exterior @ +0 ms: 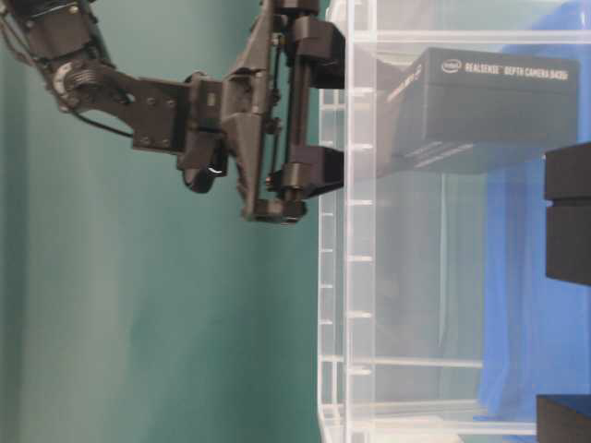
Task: Take the box out of the case with the right arm.
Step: 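Lower the right gripper around the right box and close on it, then lift the right box up out of the case with the right gripper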
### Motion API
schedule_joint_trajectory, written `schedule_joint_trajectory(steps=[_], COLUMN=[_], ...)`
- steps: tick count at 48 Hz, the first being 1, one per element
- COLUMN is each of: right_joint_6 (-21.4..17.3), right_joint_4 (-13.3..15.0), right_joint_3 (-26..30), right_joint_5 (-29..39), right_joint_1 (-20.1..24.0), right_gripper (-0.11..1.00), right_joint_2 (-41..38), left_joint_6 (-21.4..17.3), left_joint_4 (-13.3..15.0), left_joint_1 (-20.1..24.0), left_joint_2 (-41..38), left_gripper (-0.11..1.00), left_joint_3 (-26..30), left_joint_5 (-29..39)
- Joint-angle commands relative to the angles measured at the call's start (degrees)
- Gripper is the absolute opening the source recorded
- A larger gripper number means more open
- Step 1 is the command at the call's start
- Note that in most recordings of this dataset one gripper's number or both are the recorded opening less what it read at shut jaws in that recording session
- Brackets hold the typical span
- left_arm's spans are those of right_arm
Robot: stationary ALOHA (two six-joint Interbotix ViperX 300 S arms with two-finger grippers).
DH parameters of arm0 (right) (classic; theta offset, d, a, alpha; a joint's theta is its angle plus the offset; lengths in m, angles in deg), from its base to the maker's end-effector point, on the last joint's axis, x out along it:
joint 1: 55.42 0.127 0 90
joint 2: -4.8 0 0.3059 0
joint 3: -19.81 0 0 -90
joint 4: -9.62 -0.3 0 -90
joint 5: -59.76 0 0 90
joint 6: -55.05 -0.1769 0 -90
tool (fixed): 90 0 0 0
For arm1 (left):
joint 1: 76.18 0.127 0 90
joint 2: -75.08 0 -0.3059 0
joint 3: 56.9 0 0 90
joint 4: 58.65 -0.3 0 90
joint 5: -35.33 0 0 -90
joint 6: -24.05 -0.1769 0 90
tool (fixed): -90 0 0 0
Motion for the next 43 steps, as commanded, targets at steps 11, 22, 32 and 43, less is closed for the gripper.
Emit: schedule_joint_trajectory(steps=[11,22,32,43], right_joint_6=[0.26,0.53,2.20,2.46], right_joint_4=[0.35,0.70,0.88,0.88], right_joint_3=[8.17,15.29,20.21,24.35], right_joint_5=[8.70,18.02,23.12,25.31], right_joint_1=[0.09,0.09,0.18,0.44], right_gripper=[0.70,0.70,0.70,0.70], right_joint_2=[5.80,7.56,7.65,7.65], left_joint_6=[0.00,0.00,0.00,0.00], left_joint_4=[-0.18,-0.09,-0.18,-0.09], left_joint_1=[0.09,0.09,0.09,0.09], left_joint_2=[0.09,0.09,0.18,0.18], left_gripper=[0.11,0.11,0.11,0.11], left_joint_3=[0.88,0.88,0.79,0.88], left_joint_5=[-0.26,-0.26,-0.26,-0.35])
